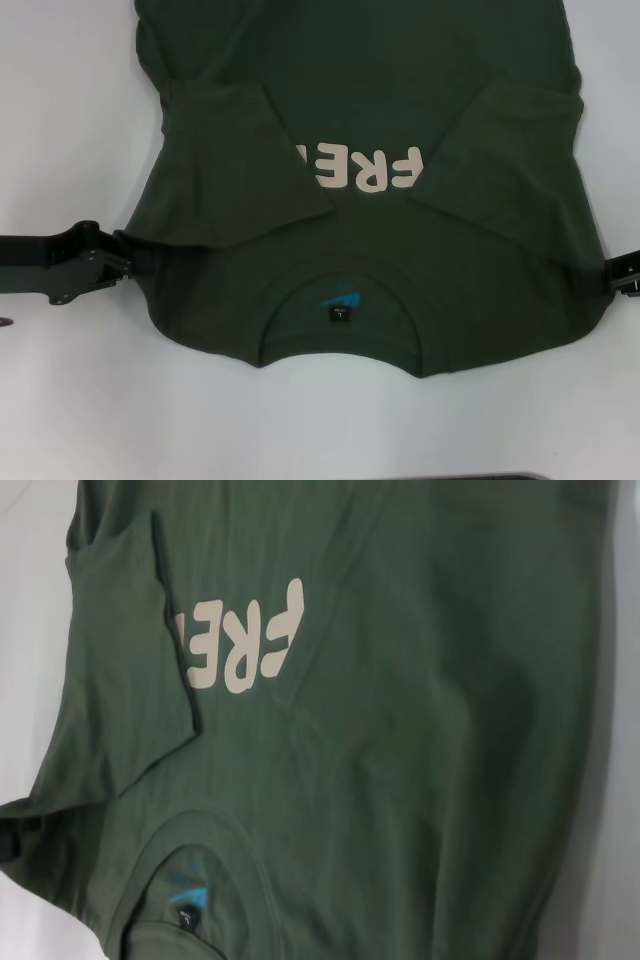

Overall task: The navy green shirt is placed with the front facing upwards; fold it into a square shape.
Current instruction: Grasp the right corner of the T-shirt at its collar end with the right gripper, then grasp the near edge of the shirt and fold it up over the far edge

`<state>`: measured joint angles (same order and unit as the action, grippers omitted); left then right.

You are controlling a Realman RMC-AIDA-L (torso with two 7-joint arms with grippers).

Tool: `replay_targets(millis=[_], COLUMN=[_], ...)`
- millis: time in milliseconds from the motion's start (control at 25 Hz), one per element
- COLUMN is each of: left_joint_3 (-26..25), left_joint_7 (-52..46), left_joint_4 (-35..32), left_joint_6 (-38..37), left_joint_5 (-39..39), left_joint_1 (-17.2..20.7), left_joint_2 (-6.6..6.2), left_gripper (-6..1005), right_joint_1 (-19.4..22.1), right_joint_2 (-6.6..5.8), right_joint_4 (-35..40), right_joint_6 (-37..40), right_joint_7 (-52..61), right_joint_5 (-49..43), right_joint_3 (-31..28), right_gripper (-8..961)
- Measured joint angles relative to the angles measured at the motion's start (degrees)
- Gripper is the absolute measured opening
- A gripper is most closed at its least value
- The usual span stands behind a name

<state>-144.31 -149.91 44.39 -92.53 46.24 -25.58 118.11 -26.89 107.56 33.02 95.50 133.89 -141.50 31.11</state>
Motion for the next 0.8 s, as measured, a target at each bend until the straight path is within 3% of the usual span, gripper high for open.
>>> replay_targets(millis=[120,560,800], left_joint_3=[-0.2,-0.1,0.1], left_joint_7=[0.0,-0.1,0.3], left_joint_4=[0.0,0.0,0.5], left_joint_6=[-0.2,-2.1,-7.1], left_joint_5=[0.0,-0.4,-1.0], left_joint_1=[0.0,0.5,1.7], left_joint_2=[0.0,-0.45,-1.62], left_gripper=[68,75,79], right_joint_1=[0.2,1.0,1.3], right_joint_2=[-0.29,-0.91,-0.9], right_joint_4=[0.0,1.6,5.1], right_joint_6=[0.1,3.1,6.7], right_joint_7=[0.4,0.9,1.5], right_joint_5=[0.0,-2.3,-5.4], right_joint_3=[0.0,0.0,-0.2], right_gripper=[218,39,39])
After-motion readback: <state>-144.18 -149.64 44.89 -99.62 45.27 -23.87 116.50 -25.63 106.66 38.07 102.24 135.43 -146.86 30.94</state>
